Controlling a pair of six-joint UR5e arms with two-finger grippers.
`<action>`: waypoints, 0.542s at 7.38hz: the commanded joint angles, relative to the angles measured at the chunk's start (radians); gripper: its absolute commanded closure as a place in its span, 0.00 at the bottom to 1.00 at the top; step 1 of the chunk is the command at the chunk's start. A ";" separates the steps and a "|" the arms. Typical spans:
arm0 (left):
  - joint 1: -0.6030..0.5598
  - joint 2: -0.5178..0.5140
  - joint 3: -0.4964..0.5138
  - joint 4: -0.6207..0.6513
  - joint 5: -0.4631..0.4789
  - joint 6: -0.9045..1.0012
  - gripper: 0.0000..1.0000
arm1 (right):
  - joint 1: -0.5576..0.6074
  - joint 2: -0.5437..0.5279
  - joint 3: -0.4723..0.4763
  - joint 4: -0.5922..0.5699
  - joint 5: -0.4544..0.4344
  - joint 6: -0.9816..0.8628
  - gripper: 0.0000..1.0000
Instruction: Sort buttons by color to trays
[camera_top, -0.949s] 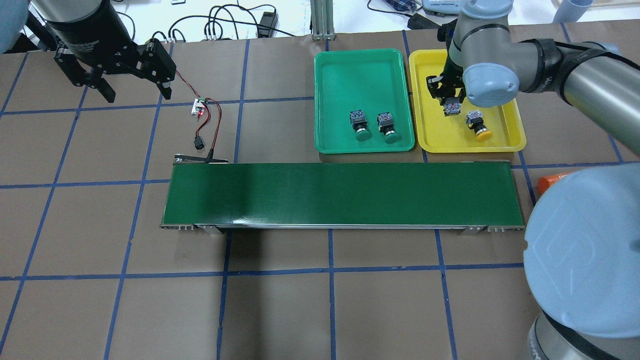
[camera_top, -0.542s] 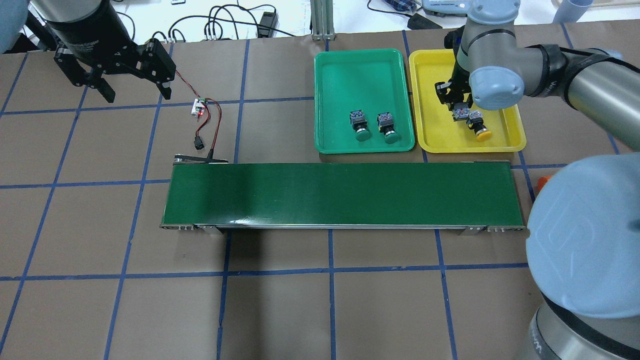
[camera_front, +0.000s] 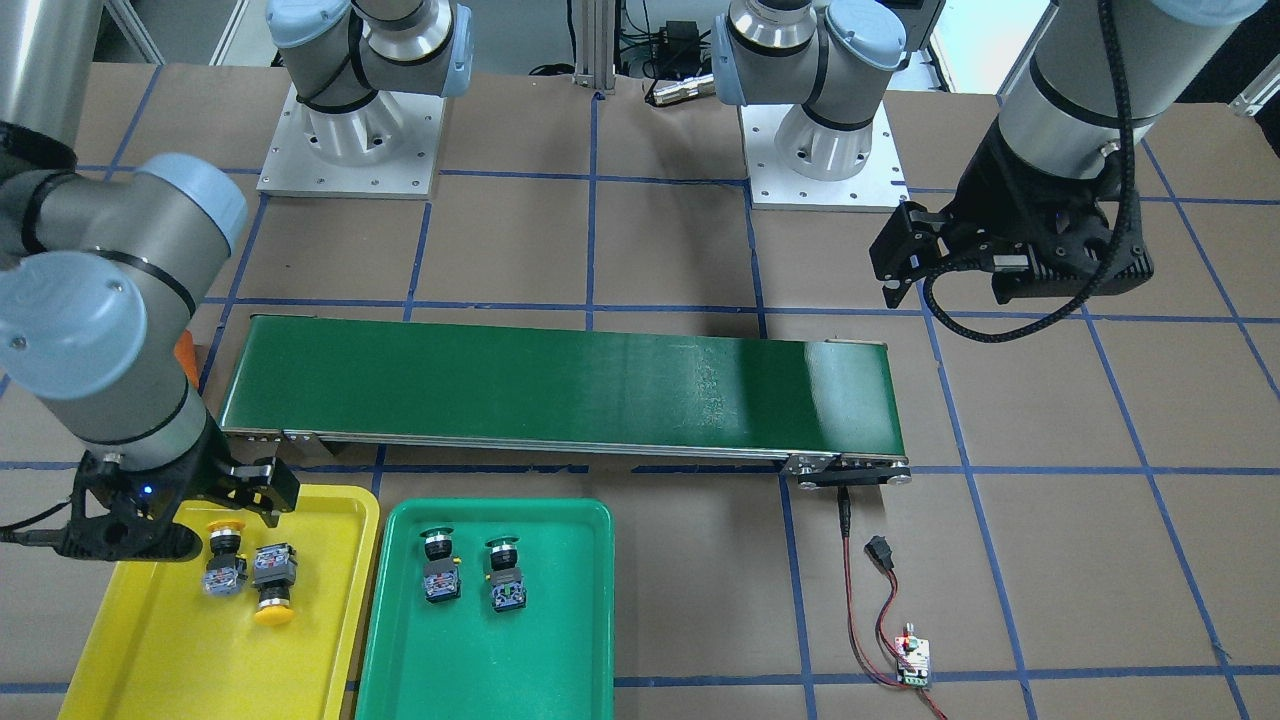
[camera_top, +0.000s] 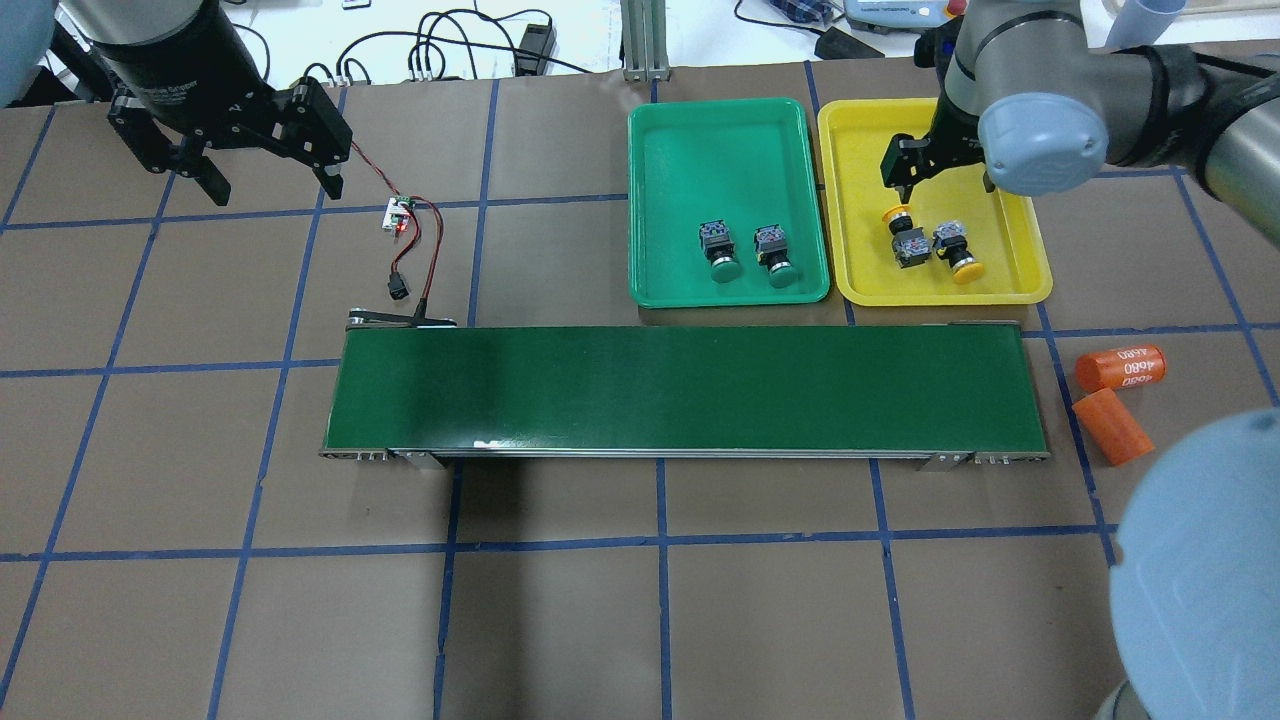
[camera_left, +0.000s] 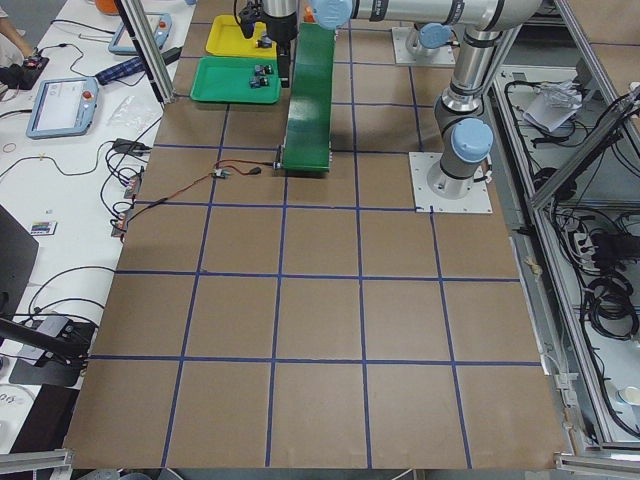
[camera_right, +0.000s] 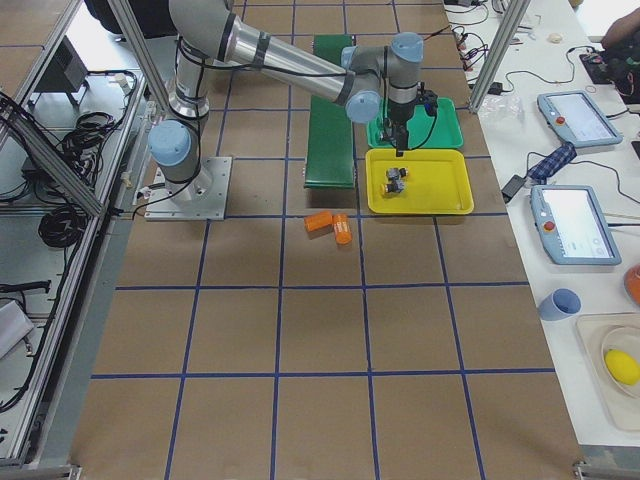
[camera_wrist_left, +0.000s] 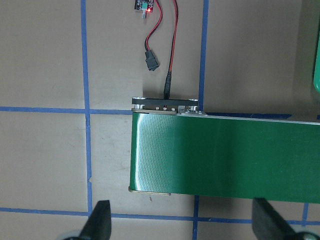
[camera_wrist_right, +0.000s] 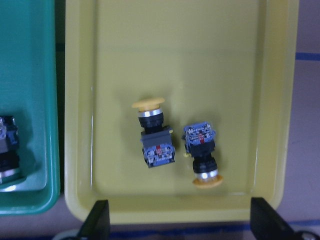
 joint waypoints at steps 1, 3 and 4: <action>0.000 -0.001 0.001 0.000 0.000 0.000 0.00 | 0.001 -0.175 0.007 0.234 0.070 0.033 0.00; 0.000 -0.001 0.001 0.000 0.000 0.000 0.00 | 0.008 -0.333 0.036 0.450 0.075 0.095 0.00; 0.001 0.001 0.001 0.000 0.000 0.000 0.00 | 0.008 -0.422 0.077 0.486 0.078 0.095 0.00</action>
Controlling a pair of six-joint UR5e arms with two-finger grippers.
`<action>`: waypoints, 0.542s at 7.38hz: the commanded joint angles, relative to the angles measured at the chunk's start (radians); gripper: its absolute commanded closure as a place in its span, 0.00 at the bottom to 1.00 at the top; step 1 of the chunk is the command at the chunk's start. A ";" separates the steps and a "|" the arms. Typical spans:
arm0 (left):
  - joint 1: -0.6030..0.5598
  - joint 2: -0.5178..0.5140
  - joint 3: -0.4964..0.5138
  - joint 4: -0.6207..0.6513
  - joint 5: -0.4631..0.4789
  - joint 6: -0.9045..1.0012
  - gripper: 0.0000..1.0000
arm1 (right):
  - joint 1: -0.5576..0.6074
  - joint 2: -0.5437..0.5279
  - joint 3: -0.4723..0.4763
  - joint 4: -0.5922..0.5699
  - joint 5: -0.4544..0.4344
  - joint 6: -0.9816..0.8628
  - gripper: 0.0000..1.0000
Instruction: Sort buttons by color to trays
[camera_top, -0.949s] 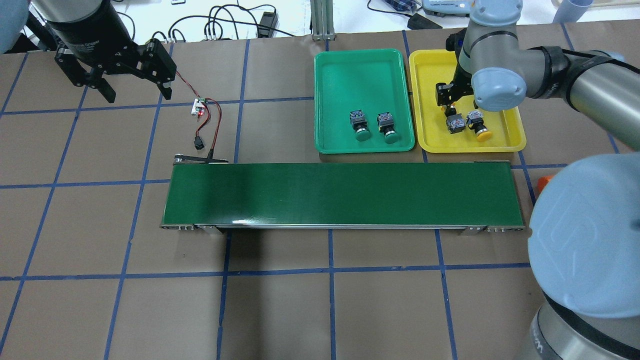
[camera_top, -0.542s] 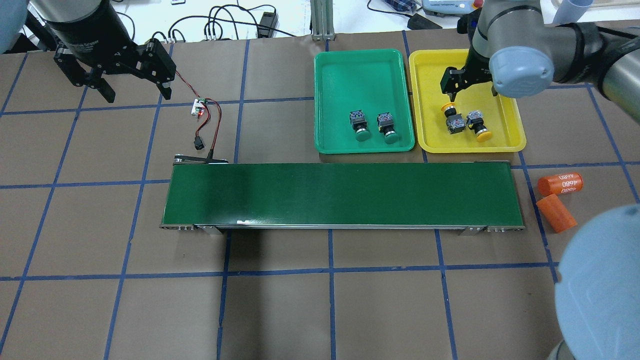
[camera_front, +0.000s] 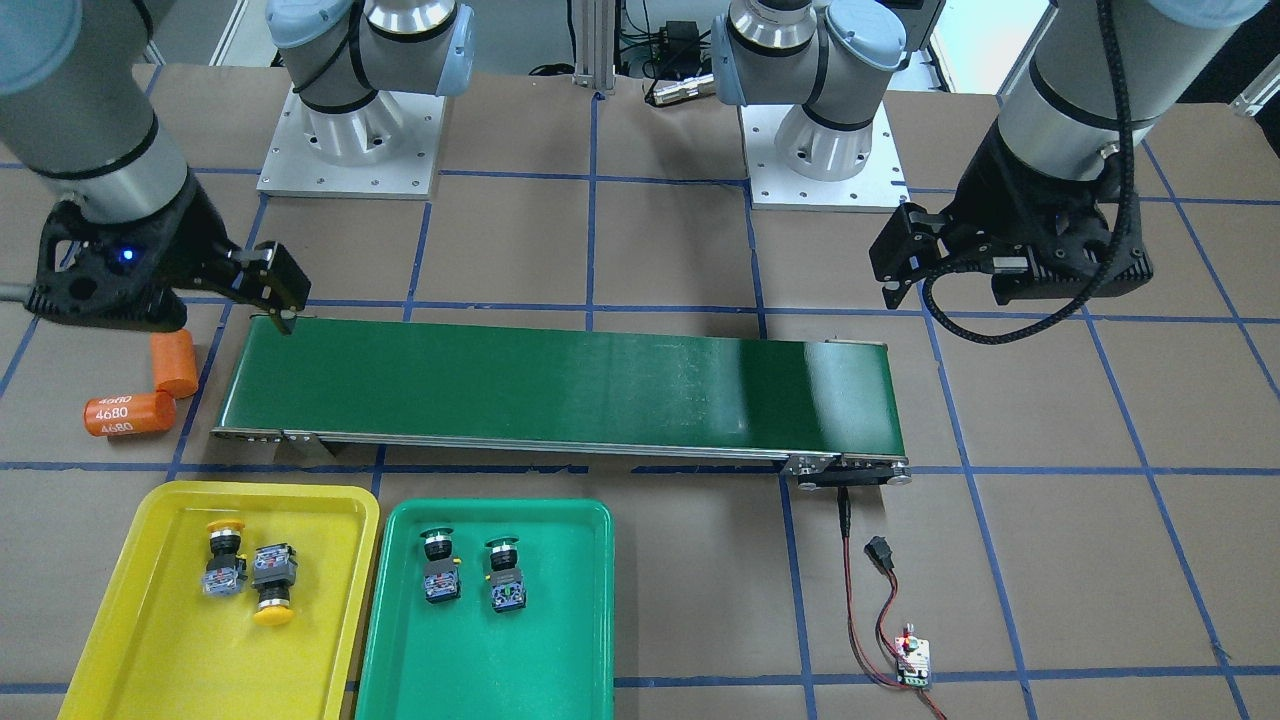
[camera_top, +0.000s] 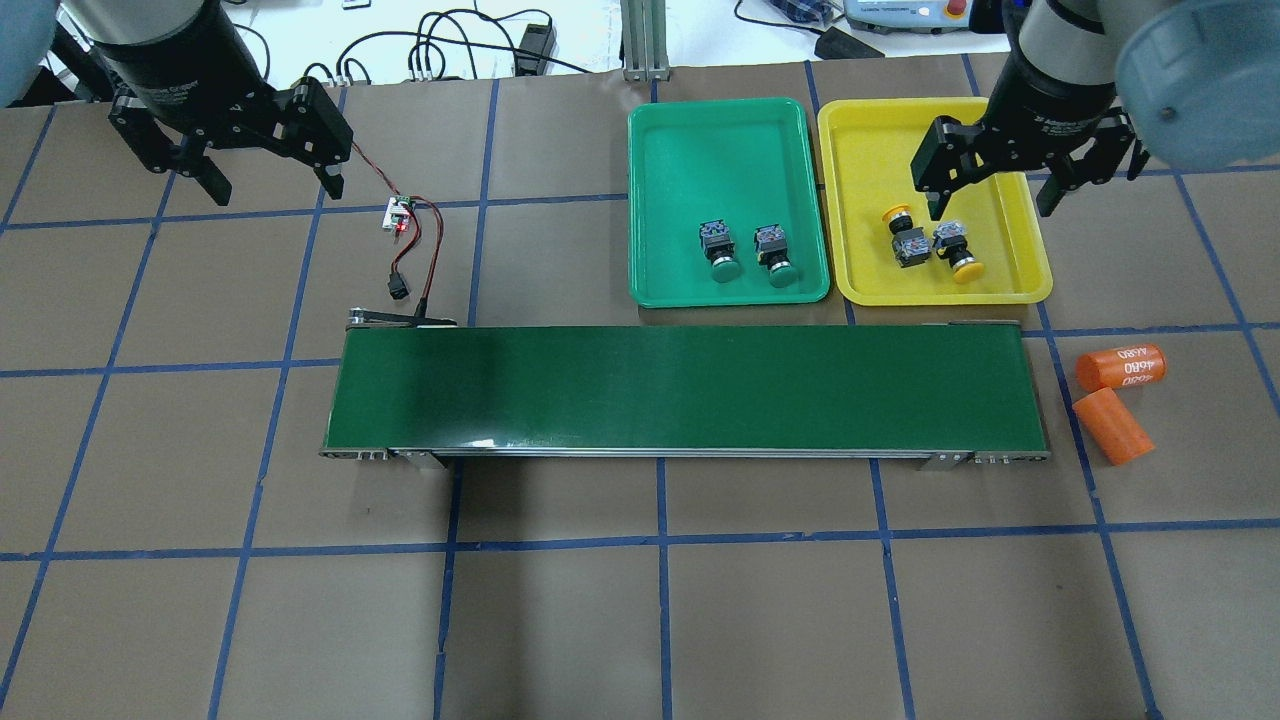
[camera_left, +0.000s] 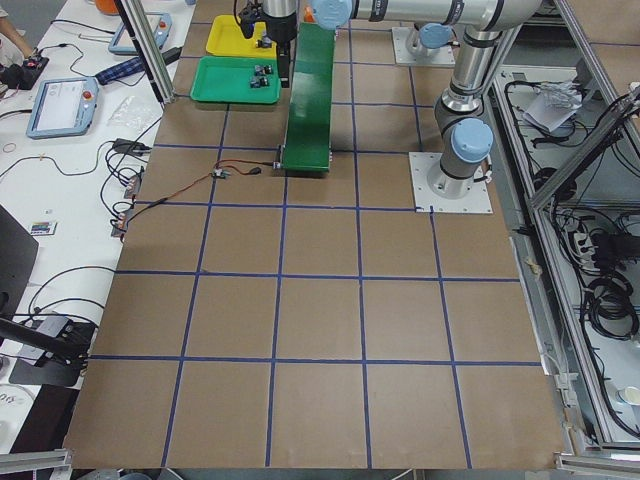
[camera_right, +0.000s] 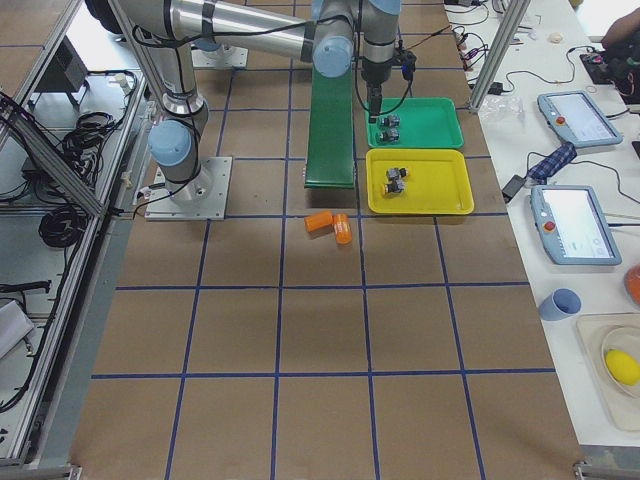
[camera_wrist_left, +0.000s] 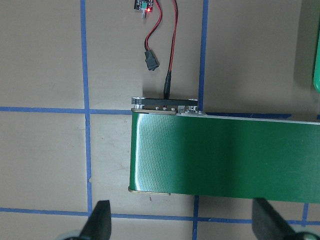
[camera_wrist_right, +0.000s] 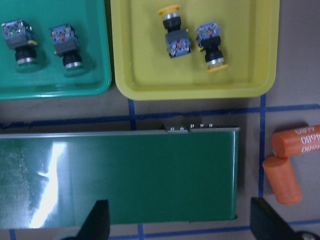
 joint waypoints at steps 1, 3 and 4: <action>0.000 0.001 0.000 0.000 0.000 0.000 0.00 | 0.002 -0.175 0.123 0.088 0.003 0.015 0.00; 0.000 0.001 0.000 0.000 0.000 0.000 0.00 | 0.002 -0.200 0.164 0.060 -0.002 0.002 0.00; 0.000 0.000 0.000 0.000 -0.002 0.000 0.00 | 0.003 -0.197 0.141 0.060 0.010 0.011 0.00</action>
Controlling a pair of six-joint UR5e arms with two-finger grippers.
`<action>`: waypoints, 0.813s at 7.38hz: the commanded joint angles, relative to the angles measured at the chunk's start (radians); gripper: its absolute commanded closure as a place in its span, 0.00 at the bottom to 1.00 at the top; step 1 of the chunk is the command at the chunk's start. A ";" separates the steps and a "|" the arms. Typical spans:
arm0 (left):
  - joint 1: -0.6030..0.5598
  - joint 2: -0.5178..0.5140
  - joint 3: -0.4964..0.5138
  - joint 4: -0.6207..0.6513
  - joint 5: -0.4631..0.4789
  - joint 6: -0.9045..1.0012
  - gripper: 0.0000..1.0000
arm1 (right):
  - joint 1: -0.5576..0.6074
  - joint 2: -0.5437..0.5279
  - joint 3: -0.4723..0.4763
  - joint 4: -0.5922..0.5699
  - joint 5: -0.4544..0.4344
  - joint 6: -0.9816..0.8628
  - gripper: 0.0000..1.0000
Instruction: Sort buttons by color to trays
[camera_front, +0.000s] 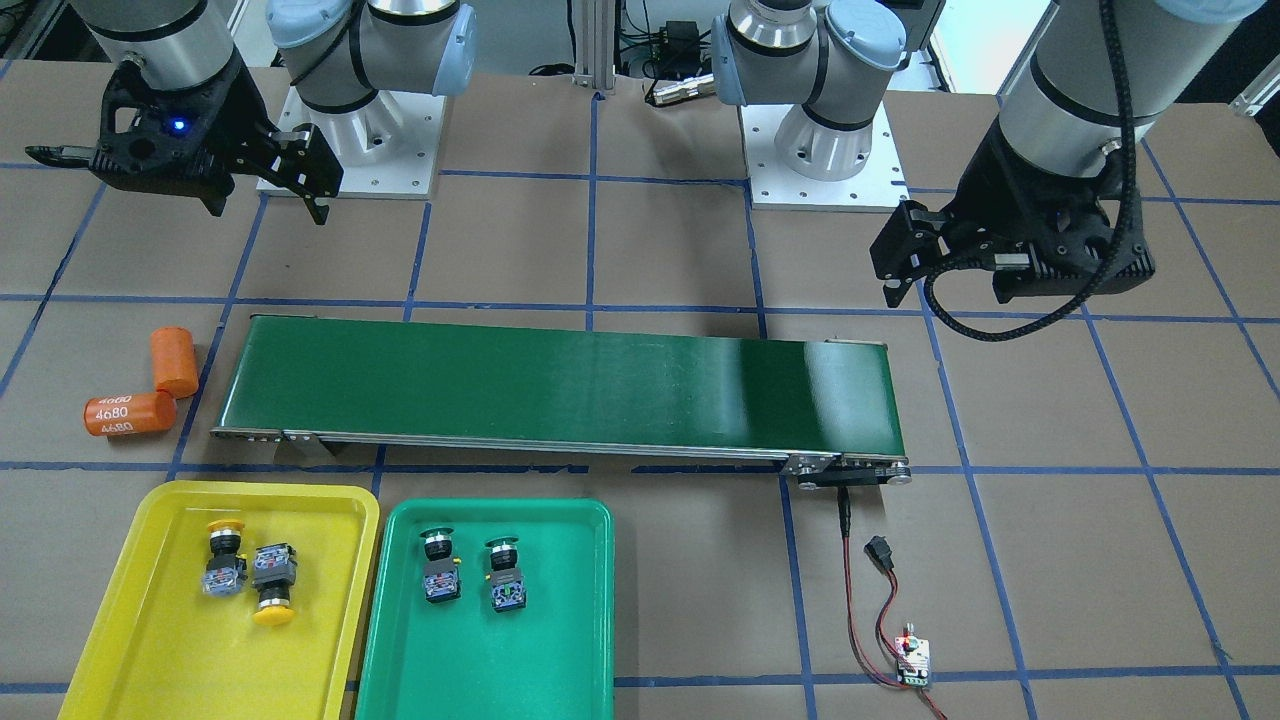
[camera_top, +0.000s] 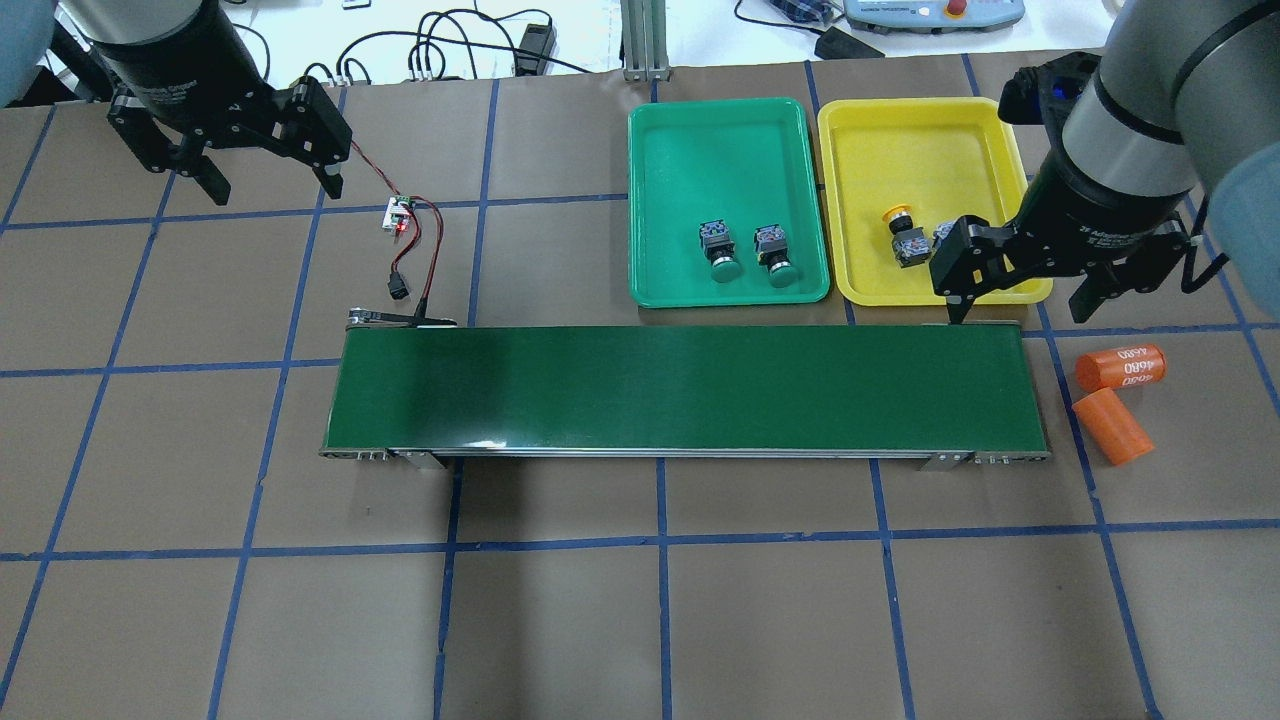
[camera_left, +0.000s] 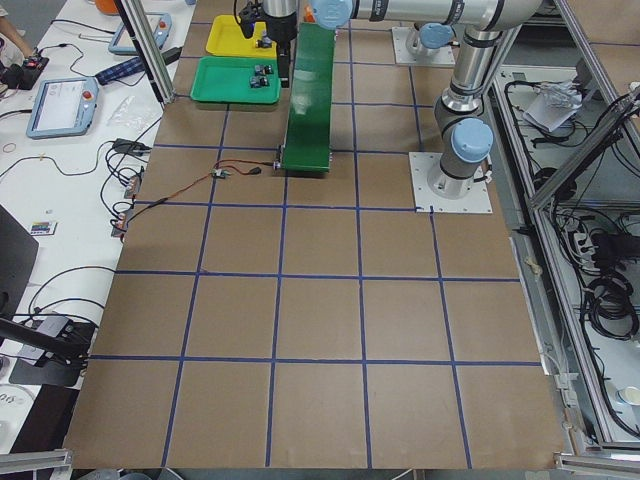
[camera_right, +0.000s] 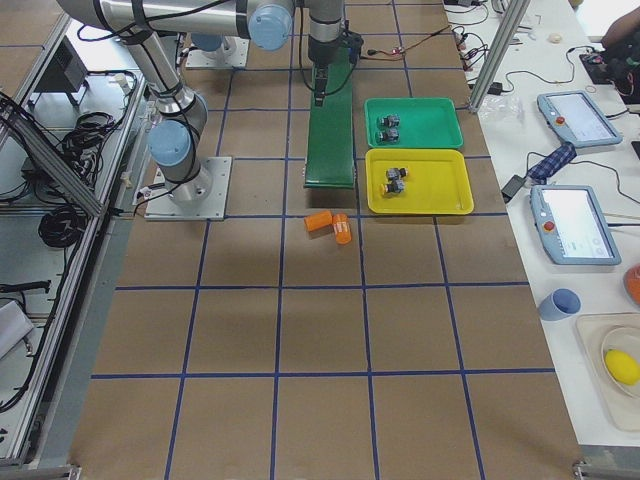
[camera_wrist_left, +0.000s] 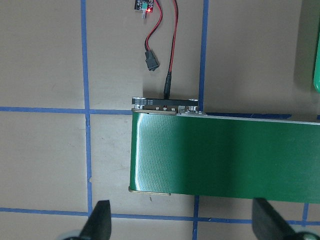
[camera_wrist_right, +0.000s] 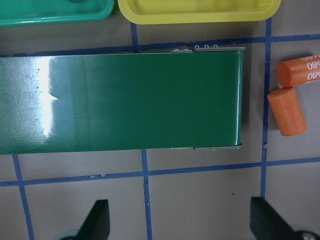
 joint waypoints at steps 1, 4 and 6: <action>-0.001 -0.001 -0.002 0.000 0.000 0.000 0.00 | 0.012 0.008 -0.029 -0.049 0.013 0.005 0.00; -0.001 -0.001 0.000 0.000 -0.001 0.000 0.00 | 0.058 0.002 -0.026 -0.037 0.039 0.006 0.00; -0.001 -0.003 0.000 0.000 -0.003 0.000 0.00 | 0.058 0.002 -0.036 -0.044 0.034 0.005 0.00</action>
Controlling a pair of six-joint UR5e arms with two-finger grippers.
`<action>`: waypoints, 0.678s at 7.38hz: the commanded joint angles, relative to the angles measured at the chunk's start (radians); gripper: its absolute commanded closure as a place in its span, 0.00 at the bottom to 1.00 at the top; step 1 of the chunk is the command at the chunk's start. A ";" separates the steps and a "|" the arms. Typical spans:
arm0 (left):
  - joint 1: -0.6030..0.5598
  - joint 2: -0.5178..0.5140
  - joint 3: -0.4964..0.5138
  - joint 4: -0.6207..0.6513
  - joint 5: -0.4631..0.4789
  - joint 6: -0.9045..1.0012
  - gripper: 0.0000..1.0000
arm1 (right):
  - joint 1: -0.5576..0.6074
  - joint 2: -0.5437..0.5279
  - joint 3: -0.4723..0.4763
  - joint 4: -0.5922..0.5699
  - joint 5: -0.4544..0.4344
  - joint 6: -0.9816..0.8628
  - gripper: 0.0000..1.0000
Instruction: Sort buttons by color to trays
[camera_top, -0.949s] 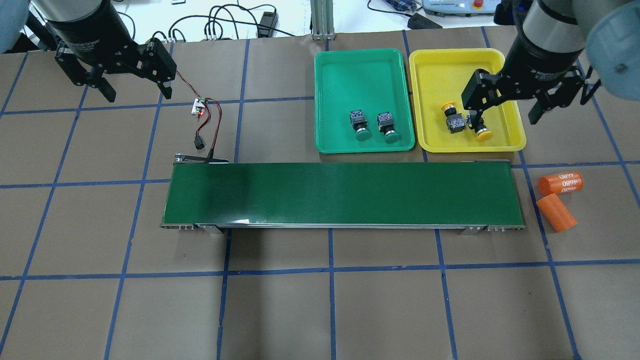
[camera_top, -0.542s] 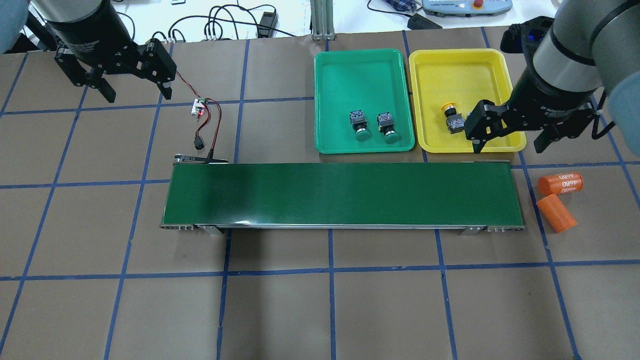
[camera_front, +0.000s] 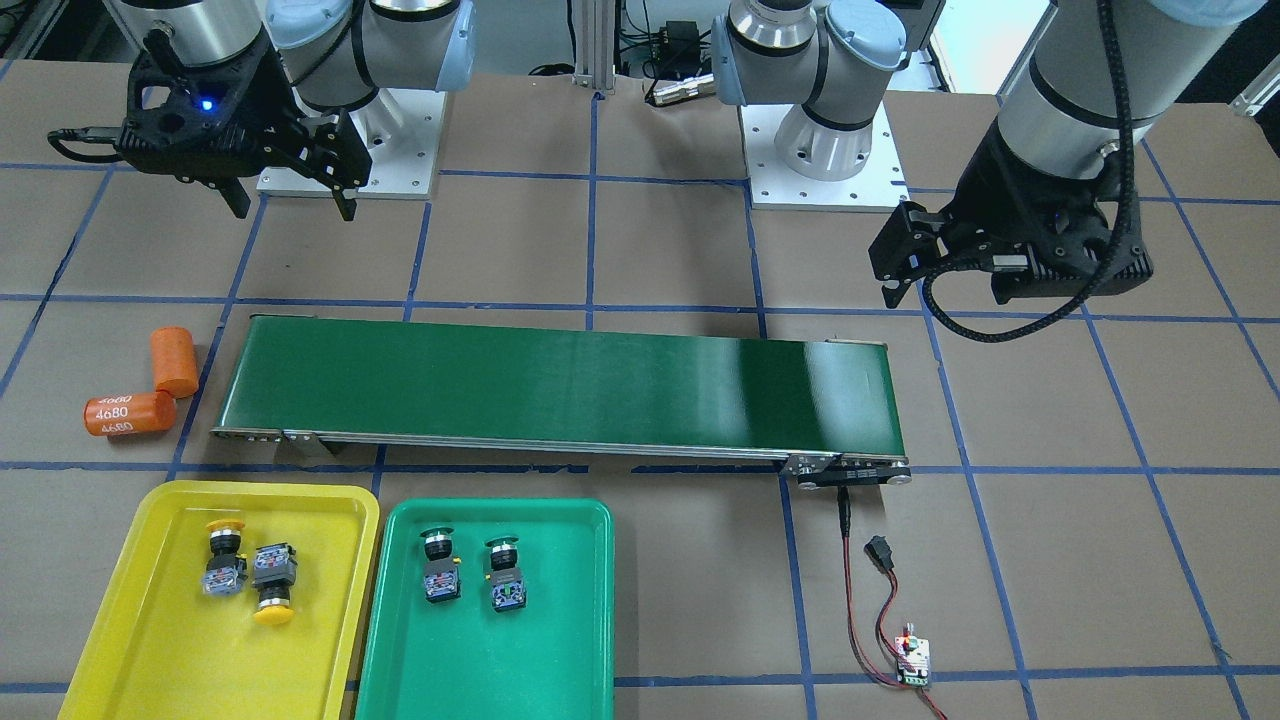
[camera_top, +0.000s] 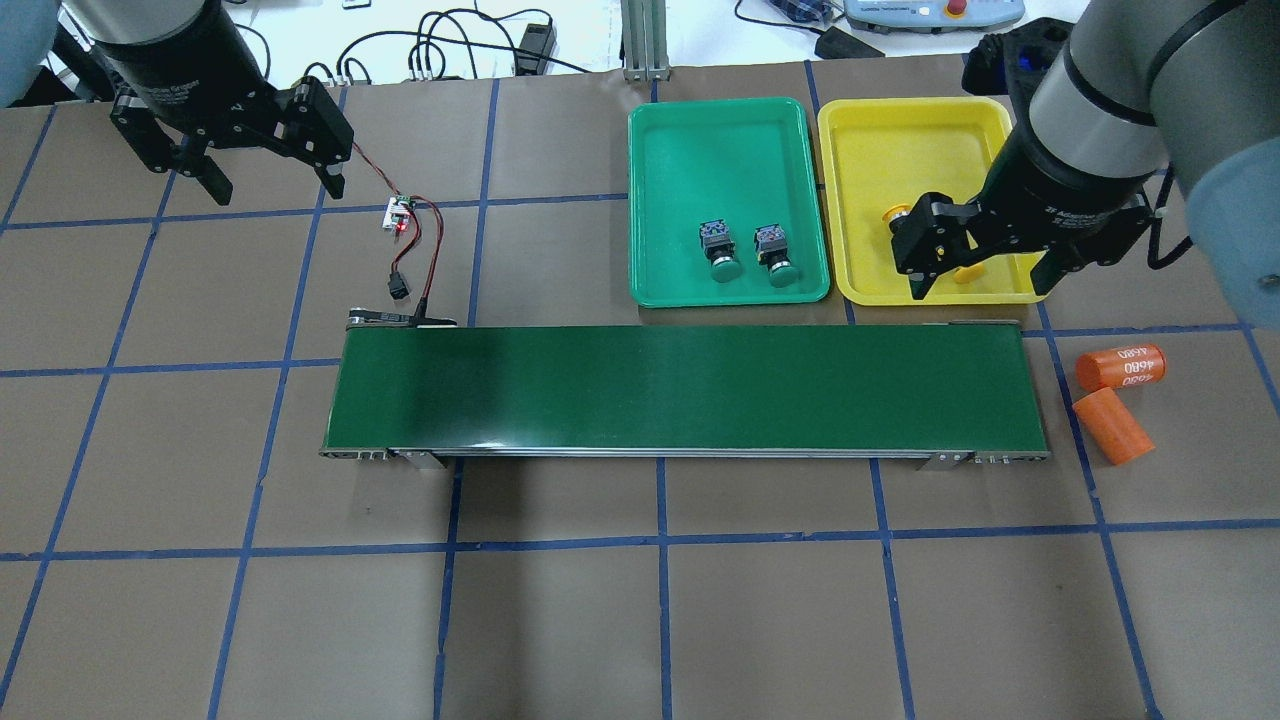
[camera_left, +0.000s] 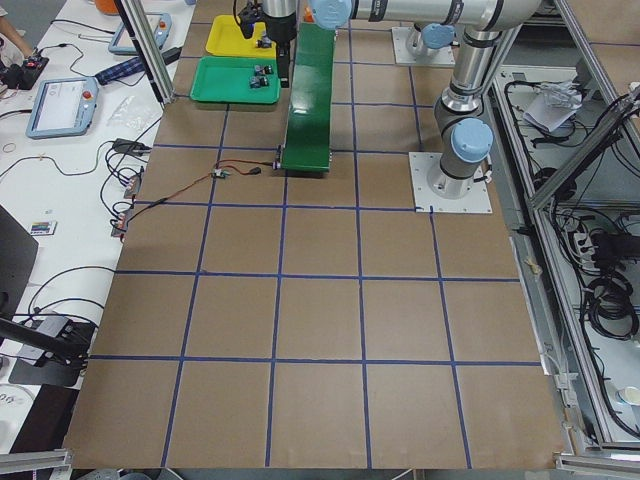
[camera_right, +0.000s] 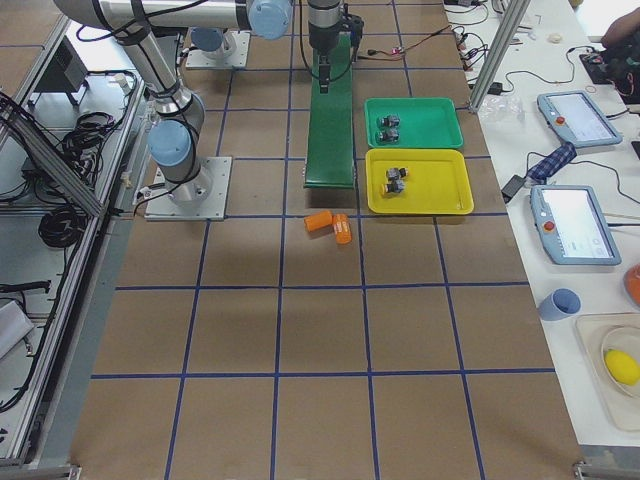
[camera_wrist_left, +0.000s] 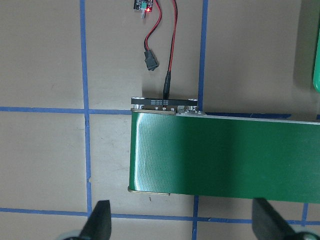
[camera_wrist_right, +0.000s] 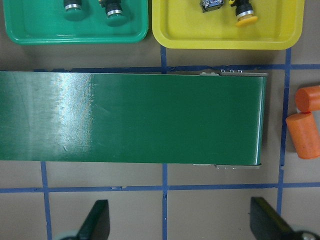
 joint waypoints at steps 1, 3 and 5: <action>0.000 -0.001 0.000 0.000 0.000 0.000 0.00 | -0.002 0.007 -0.007 -0.004 -0.014 0.000 0.00; 0.000 0.000 0.000 0.000 0.002 0.000 0.00 | -0.002 0.006 -0.007 -0.002 -0.014 0.000 0.00; 0.000 -0.006 -0.001 0.000 0.002 0.000 0.00 | -0.003 0.009 -0.001 -0.005 -0.016 -0.007 0.00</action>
